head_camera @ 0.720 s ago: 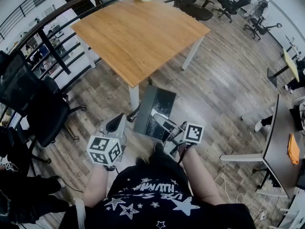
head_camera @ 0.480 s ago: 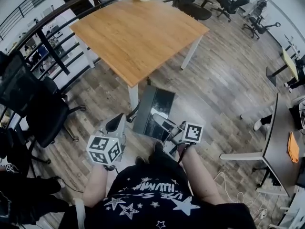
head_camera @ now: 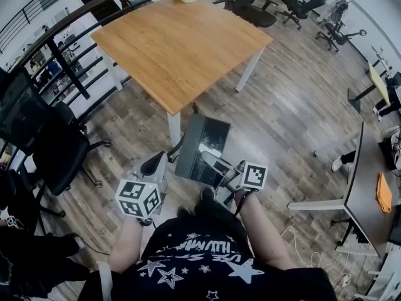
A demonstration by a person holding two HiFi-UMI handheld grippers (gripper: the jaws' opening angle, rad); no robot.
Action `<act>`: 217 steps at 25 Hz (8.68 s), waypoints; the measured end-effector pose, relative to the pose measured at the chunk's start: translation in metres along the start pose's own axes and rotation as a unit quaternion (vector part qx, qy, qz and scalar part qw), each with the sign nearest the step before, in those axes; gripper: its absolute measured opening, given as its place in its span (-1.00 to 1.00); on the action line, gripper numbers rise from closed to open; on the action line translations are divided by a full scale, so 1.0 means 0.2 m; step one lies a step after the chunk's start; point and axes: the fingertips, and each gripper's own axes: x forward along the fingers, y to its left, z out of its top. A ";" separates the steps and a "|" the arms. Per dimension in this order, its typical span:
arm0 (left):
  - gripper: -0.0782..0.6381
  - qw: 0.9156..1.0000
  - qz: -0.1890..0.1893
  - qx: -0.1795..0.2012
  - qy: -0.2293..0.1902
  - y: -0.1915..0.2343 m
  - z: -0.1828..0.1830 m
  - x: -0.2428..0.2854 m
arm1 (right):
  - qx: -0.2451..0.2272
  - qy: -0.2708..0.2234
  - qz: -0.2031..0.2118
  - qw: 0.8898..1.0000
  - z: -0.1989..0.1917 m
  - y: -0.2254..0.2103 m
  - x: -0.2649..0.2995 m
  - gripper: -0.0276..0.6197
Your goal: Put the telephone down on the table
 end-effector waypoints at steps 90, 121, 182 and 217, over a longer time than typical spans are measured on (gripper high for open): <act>-0.78 0.986 0.116 -0.116 0.010 1.05 0.80 2.28 | -0.002 0.179 0.000 0.984 2.19 -1.17 1.14 -0.42; -0.78 0.921 0.344 -0.172 -0.055 1.20 0.82 2.42 | -0.015 0.422 0.134 0.897 2.37 -1.41 1.65 -0.42; -0.78 0.916 0.352 -0.192 -0.023 1.17 0.70 2.48 | -0.218 0.484 -0.009 0.847 2.35 -1.90 1.67 -0.06; -0.78 0.940 0.285 -0.188 -0.005 1.07 0.53 2.16 | -0.278 0.253 -0.135 0.917 2.55 -1.76 1.43 -0.50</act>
